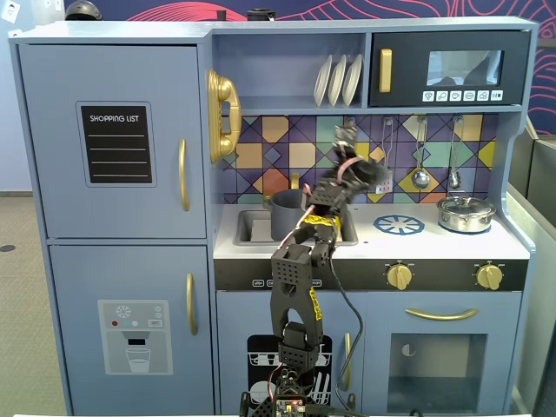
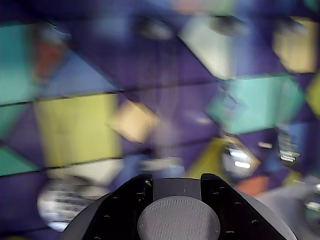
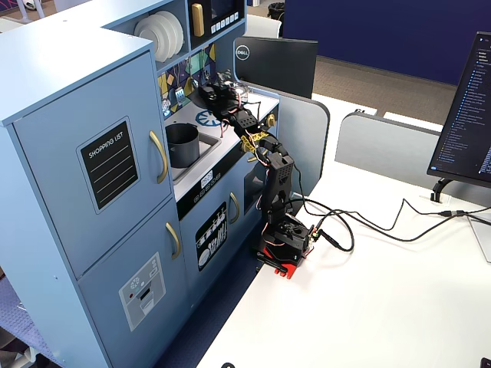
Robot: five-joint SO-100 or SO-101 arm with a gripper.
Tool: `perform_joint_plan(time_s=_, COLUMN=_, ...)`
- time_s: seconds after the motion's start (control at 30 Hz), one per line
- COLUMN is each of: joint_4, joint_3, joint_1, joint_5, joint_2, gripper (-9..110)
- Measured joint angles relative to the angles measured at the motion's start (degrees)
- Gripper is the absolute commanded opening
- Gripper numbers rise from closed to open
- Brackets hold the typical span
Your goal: Pick up the lid from the counter and put it on the gray recipient
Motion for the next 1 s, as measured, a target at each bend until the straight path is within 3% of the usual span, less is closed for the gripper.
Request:
perform_joint_plan(time_s=0.23, joint_4=8.09, joint_3=-2.81, joint_1=-9.4, joint_5=-0.79, joint_2=0.0, gripper=0)
perform_joint_plan(time_s=0.6, joint_4=9.93, joint_3=0.0, joint_1=-19.95, joint_5=-0.44, joint_2=5.54, gripper=0)
perform_joint_plan(time_s=1.0, joint_4=9.23, joint_3=11.43, joint_1=-20.48, joint_5=1.14, joint_2=12.22, gripper=0)
